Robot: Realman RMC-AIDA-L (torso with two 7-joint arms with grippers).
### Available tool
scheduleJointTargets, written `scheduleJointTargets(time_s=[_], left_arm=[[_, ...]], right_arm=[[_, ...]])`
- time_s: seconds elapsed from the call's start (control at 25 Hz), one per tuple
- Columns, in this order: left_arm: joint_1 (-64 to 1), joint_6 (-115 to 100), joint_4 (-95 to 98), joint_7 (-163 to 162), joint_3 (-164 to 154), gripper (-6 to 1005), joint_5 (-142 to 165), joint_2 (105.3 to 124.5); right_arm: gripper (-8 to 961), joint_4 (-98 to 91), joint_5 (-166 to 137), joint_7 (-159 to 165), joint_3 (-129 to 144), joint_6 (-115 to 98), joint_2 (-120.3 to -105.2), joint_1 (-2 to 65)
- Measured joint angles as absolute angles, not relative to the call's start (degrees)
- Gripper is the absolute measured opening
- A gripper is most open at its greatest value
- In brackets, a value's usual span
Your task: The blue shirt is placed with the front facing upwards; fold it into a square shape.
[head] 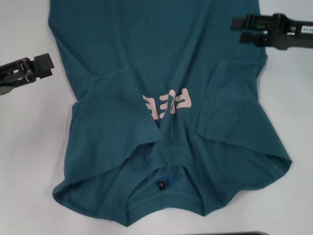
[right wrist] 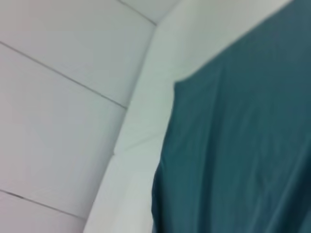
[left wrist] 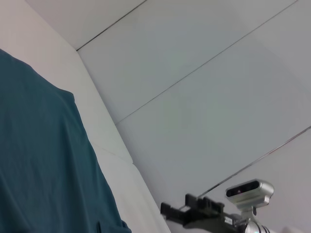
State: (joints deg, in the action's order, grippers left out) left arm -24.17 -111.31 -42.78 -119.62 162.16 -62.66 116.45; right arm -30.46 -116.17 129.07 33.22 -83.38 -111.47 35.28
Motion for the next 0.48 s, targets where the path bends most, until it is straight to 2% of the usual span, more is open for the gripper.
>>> scheduleJointTargets(time_s=[0.2,0.48], left_arm=[[-24.20,-111.31,-42.94,-119.68,161.89,839,-62.66,116.45],[-23.87,-111.91,-43.02,-119.60,161.34,838,-62.24,116.25]], right_arm=[[765,-30.81,-116.00,128.84,32.56,-85.04,-111.30,34.83],[765,-33.10,-116.88,128.72,33.21,-96.06,-107.98,34.92]])
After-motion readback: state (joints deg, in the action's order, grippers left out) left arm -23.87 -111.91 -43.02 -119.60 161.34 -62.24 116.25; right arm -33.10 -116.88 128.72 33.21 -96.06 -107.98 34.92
